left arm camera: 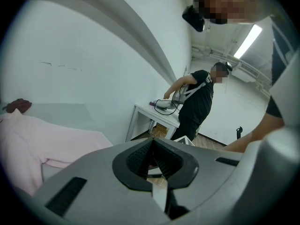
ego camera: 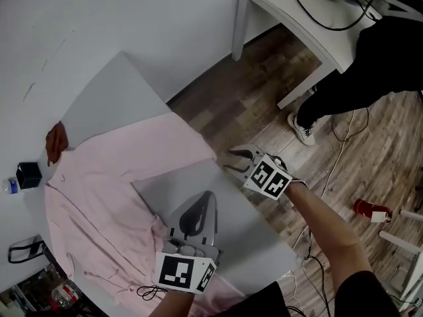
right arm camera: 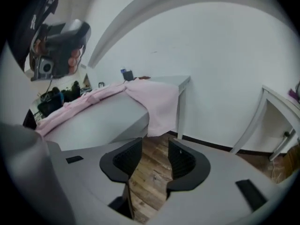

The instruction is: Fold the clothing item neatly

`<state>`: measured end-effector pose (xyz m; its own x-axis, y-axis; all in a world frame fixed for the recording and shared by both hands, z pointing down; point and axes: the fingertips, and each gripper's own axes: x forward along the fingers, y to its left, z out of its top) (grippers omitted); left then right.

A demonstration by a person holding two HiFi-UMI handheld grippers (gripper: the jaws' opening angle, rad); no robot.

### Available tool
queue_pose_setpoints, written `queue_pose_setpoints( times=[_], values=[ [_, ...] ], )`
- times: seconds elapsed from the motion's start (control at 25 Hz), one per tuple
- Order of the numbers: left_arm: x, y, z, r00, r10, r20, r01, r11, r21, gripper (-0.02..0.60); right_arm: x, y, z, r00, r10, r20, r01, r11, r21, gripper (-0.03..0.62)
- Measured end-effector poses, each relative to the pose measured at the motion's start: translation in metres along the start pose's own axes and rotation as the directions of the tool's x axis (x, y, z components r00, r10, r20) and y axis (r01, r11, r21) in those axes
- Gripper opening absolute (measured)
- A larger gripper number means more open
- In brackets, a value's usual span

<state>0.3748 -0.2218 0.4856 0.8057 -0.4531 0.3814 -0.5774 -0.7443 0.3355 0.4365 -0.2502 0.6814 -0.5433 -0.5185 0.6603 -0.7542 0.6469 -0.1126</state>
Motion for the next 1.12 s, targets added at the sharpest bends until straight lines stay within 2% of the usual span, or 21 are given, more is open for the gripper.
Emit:
queue_pose_setpoints(
  times=[0.12, 0.36, 0.56, 0.6, 0.64, 0.72, 1.0, 1.12],
  values=[
    [-0.002, 0.001, -0.008, 1.0, 0.006, -0.017, -0.006, 1.0, -0.011, 0.006, 0.017, 0.003, -0.005, 0.999, 0.016, -0.038, -0.019, 0.995, -0.1, 0.178],
    [0.003, 0.001, -0.011, 1.0, 0.012, -0.023, -0.013, 1.0, -0.015, 0.006, 0.037, 0.001, -0.004, 0.997, 0.011, -0.072, -0.029, 0.967, -0.254, 0.184],
    [0.003, 0.002, -0.015, 0.999, 0.016, -0.035, -0.017, 1.0, -0.014, 0.006, 0.049, -0.007, 0.007, 0.997, -0.057, -0.05, 0.034, 0.927, -0.373, 0.179],
    [0.003, 0.002, -0.015, 0.999, 0.017, -0.036, -0.017, 1.0, -0.014, 0.006, 0.049, -0.011, 0.011, 0.996, -0.075, -0.037, 0.055, 0.92, -0.388, 0.145],
    [0.003, 0.001, -0.014, 0.999, 0.017, -0.036, -0.018, 1.0, -0.014, 0.006, 0.047, -0.016, 0.016, 0.995, -0.093, -0.023, 0.077, 0.914, -0.399, 0.082],
    [0.002, 0.001, -0.014, 0.999, 0.02, -0.033, -0.021, 1.0, -0.014, 0.006, 0.041, -0.025, 0.025, 0.992, -0.125, 0.003, 0.116, 0.908, -0.402, 0.038],
    [-0.014, -0.01, -0.008, 1.0, 0.006, -0.014, -0.007, 1.0, -0.028, 0.006, 0.002, -0.037, 0.071, 0.971, -0.221, 0.092, 0.239, 0.915, -0.326, 0.032],
    [-0.029, -0.017, 0.0, 1.0, 0.019, 0.019, -0.019, 0.999, -0.032, 0.006, -0.006, -0.036, 0.105, 0.965, -0.219, 0.146, 0.256, 0.91, -0.326, 0.032]
  ],
)
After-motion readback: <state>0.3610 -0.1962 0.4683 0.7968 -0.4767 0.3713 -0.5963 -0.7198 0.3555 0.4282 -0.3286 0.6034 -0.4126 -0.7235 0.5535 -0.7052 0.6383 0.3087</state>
